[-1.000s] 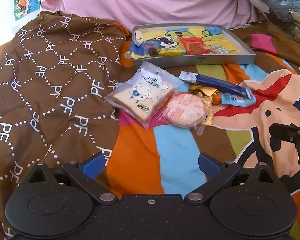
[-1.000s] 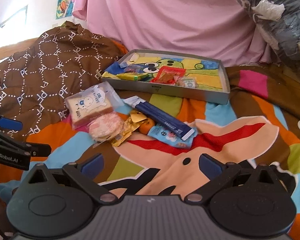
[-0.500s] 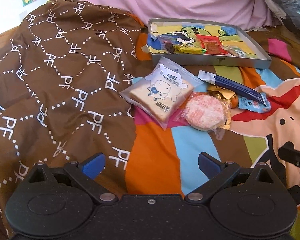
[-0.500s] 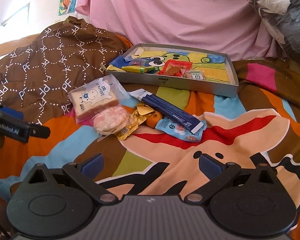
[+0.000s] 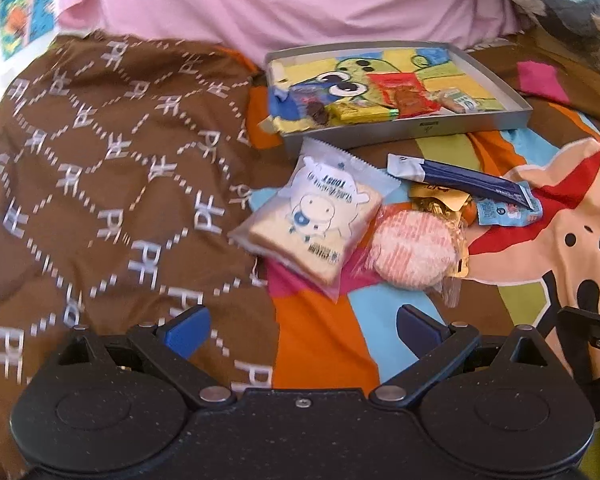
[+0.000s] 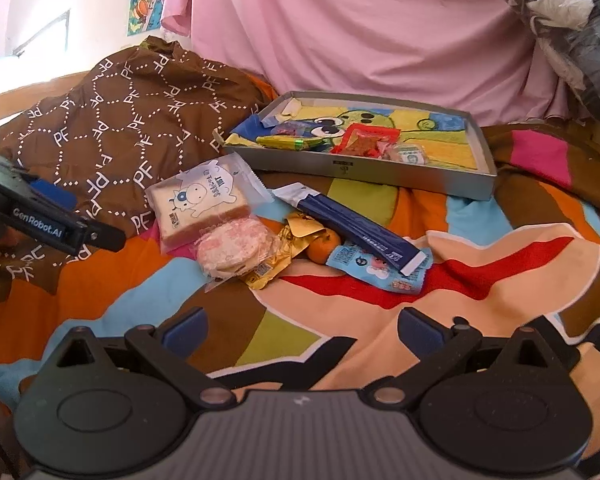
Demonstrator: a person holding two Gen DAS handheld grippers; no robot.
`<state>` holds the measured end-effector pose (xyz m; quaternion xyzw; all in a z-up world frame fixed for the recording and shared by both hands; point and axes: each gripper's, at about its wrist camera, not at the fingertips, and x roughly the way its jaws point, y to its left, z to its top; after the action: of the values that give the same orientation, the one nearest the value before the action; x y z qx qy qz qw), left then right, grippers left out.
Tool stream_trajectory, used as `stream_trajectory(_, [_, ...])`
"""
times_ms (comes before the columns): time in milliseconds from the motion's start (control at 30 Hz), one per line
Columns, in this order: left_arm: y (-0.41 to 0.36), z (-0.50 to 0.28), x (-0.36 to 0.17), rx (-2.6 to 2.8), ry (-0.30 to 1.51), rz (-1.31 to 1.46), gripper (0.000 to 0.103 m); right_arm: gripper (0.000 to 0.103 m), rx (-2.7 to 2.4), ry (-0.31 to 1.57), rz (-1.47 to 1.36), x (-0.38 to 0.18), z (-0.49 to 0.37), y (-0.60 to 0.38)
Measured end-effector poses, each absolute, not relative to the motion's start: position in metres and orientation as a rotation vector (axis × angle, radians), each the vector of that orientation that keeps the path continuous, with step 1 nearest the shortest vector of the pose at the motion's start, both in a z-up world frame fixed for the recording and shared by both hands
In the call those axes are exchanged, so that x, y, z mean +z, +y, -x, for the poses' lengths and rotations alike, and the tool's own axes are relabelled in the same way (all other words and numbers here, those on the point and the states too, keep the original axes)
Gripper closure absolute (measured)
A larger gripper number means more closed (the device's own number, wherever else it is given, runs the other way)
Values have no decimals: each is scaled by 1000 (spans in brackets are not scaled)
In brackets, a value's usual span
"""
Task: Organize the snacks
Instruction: 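Move the left tool to the TOAST bread packet while the right tool approaches the pink round cake, then close the left tool on the TOAST packet while the right tool grasps the pink round cake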
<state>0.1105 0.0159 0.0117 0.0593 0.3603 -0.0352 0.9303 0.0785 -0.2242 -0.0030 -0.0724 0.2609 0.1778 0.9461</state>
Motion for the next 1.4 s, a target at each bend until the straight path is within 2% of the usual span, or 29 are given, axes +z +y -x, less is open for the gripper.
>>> stream_trajectory(267, [14,-146,3,-129,670,-256,4,0,426,542,221,-7,-93,-204])
stream_trajectory(767, [5,-198,-22,-177,661,-420,6,0,544,482,524,-28,-154,-126])
stream_trajectory(1167, [-10,-224,-35,-227,666,-509,7,0,610,480,613,-38,-183,-103])
stream_trajectory(1233, [-9,-226,-35,-234,671,-507,8,0,604,475,612,-38,-183,-102])
stream_trajectory(1333, [-9,-224,-35,-258,677,-504,15,2,600,474,599,-39,-183,-103])
stream_trajectory(1400, [-10,-223,-35,-262,672,-516,19,8,607,478,582,-39,-181,-106])
